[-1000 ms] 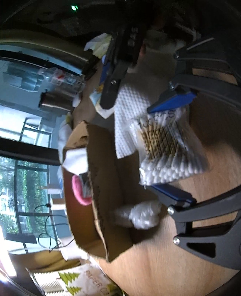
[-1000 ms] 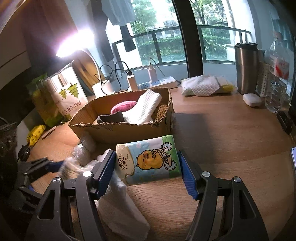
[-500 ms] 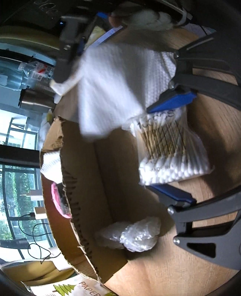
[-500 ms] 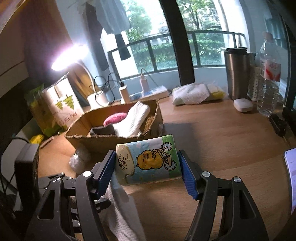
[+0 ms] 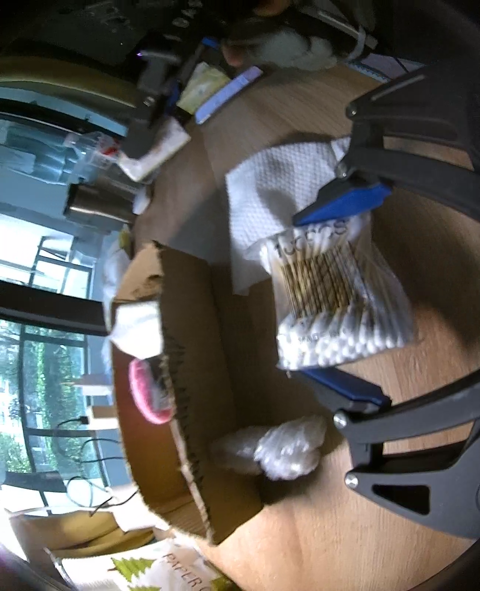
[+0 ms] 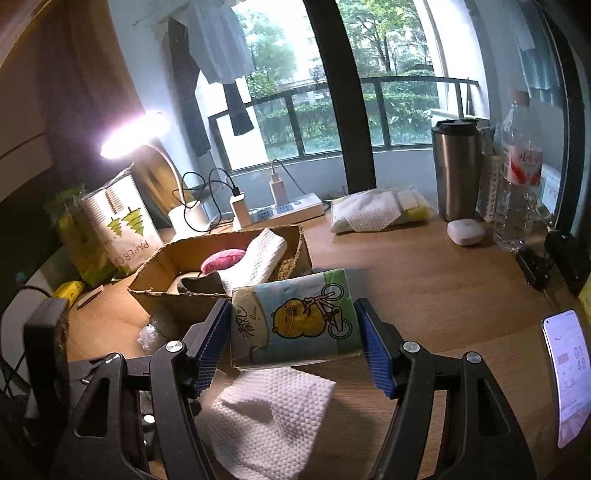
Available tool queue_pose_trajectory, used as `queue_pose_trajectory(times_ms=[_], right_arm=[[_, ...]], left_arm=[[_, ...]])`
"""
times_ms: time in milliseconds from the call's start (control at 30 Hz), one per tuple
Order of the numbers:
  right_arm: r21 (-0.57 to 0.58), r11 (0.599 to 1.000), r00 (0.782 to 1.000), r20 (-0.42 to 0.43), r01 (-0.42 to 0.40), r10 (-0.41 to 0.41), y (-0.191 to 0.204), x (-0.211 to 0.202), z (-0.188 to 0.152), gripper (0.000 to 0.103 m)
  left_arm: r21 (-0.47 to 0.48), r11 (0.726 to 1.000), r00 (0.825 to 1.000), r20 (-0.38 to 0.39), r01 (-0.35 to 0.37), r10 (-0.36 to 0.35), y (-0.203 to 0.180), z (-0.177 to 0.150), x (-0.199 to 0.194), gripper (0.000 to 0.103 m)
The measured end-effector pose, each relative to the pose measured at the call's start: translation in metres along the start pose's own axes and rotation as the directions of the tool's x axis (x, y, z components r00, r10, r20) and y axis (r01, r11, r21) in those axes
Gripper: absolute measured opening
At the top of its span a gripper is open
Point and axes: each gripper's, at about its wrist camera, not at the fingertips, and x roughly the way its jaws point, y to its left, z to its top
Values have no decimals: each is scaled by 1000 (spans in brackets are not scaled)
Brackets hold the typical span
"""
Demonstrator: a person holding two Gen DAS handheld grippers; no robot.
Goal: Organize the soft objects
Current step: 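Carry the swab bag toward the box with the left tool while the right tool places the tissue pack inside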
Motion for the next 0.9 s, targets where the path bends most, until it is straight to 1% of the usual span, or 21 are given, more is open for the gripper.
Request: queue_pose_trajectory(times_ms=[233, 433, 567, 700, 800, 900], right_arm=[[-40, 999, 1000, 1, -23, 23, 21, 0, 8, 70], [-68, 997, 999, 2, -36, 36, 39, 3, 17, 70], [-81, 996, 999, 2, -42, 42, 48, 7, 22, 70], [-92, 995, 999, 3, -48, 49, 57, 11, 28, 70], [-101, 993, 999, 2, -54, 54, 63, 15, 32, 70], [-105, 993, 998, 3, -59, 60, 67, 18, 36, 70]], left_arm=[[-27, 1000, 998, 67, -6, 8, 13, 10, -33, 73], [-63, 998, 991, 130, -24, 32, 33, 21, -57, 73], [-77, 996, 983, 171, -53, 66, 49, 30, -69, 73], [-95, 993, 976, 203, -67, 85, 63, 38, -77, 73], [-110, 991, 967, 235, -78, 102, 73, 43, -84, 73], [-117, 990, 952, 284, -81, 112, 82, 49, -93, 73]])
